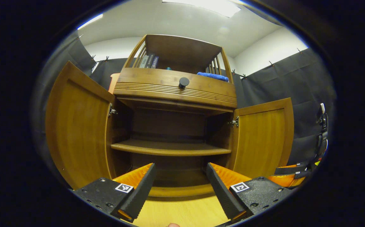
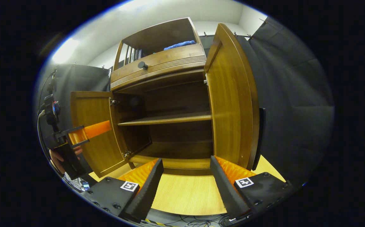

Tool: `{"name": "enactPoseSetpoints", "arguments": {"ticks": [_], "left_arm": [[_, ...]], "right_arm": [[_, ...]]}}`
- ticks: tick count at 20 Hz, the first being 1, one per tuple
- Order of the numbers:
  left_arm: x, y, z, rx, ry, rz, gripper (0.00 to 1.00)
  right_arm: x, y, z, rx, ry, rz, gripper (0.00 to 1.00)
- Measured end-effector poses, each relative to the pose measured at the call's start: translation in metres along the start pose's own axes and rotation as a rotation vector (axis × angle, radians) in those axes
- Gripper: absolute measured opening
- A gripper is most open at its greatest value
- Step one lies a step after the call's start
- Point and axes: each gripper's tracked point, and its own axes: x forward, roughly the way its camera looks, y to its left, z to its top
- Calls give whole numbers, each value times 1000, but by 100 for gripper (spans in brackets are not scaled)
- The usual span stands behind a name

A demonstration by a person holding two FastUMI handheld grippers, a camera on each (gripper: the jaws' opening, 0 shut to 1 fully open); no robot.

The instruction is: Open the right door of the double-door shoe cabinet with the right hand, and open the left door with the left hand.

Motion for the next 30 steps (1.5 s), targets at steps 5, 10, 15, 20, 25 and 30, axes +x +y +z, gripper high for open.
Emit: {"name": "enactPoseSetpoints", "arguments": {"ticks": [5, 10, 15, 20, 25, 30], "left_arm": [[-16, 6, -5, -81, 17, 8, 94], [-31, 22, -12, -76, 32, 72, 91], [-36, 26, -19, -69, 39, 87, 91], [-32, 27, -19, -60, 40, 81, 91], [-27, 25, -18, -55, 31, 74, 92], [-22, 24, -20, -58, 38, 64, 91]], "right_arm": [[-6, 2, 8, -18, -22, 10, 100], [-4, -1, 2, -9, -1, 16, 86], [4, 2, 6, 1, 1, 26, 96], [6, 6, 8, -10, -6, 29, 91], [8, 3, 4, 4, 3, 21, 100], [12, -1, 3, 18, 5, 14, 96]]}}
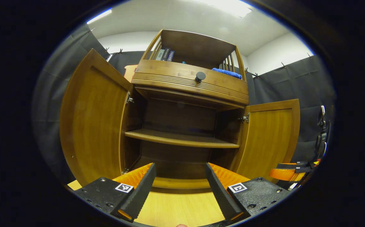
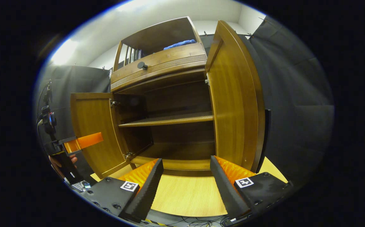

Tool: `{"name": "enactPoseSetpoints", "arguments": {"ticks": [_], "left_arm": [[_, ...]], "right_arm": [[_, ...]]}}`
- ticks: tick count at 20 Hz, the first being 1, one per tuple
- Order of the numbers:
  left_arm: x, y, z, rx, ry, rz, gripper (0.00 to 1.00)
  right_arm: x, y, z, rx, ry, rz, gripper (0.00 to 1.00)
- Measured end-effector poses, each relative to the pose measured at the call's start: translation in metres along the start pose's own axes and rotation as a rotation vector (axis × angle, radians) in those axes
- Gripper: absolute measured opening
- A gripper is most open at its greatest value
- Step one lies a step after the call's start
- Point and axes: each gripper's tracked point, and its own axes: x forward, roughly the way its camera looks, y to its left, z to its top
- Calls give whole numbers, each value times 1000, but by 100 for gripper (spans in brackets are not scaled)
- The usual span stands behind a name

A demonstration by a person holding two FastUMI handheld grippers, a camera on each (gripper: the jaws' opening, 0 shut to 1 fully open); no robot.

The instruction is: Open the right door of the double-door shoe cabinet with the right hand, and open the left door with the left hand.

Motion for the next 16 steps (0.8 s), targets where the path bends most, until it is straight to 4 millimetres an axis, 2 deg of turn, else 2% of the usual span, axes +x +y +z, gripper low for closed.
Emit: {"name": "enactPoseSetpoints", "arguments": {"ticks": [6, 7, 8, 10, 11, 16], "left_arm": [[11, 2, -1, 4, -7, 5, 91], [10, 3, -1, -1, -5, 6, 91], [9, 4, -2, -5, -2, 6, 91], [7, 4, -4, -10, 4, 9, 92], [5, 4, -5, -12, 7, 10, 91], [5, 8, -5, -12, 5, 18, 91]], "right_arm": [[3, 1, 2, -8, -3, 1, 96], [4, 1, 2, -10, -2, -1, 100], [4, 1, 2, -11, -1, -1, 96], [5, 1, 2, -9, 0, -1, 100], [5, 0, 2, -7, 0, -1, 96], [7, 3, 2, -8, 1, 4, 96]]}}
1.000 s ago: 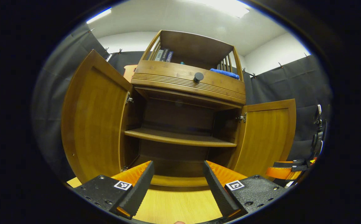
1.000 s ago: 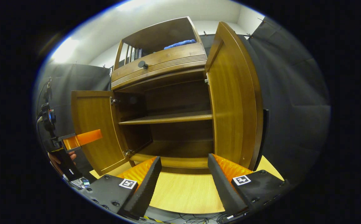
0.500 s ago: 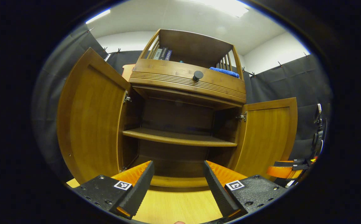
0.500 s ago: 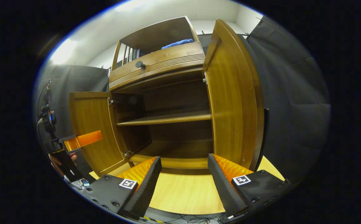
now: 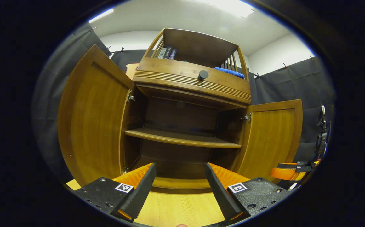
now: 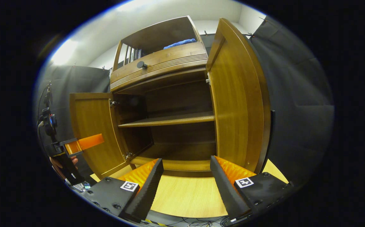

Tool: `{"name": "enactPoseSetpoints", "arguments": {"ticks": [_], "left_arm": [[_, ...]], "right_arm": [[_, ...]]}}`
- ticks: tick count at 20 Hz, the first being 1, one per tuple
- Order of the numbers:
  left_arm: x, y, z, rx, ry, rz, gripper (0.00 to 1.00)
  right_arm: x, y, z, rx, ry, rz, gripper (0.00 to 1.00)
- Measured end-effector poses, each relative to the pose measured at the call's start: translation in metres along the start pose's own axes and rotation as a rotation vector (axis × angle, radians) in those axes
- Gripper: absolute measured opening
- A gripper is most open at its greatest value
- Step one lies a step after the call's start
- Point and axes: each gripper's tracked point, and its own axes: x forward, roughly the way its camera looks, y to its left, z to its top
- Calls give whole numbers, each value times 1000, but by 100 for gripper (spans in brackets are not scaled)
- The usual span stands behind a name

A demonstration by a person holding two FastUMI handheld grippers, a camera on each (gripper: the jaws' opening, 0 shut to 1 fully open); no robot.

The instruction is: Open the right door of the double-door shoe cabinet with the right hand, and open the left door with the left hand.

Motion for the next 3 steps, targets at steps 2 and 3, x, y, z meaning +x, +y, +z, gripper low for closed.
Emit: {"name": "enactPoseSetpoints", "arguments": {"ticks": [2, 3], "left_arm": [[-1, 0, 1, 0, -1, 2, 91], [-1, 1, 2, 1, -4, 2, 91]], "right_arm": [[0, 1, 1, -3, -1, 2, 100], [0, 2, 1, -3, -2, 3, 100]]}}
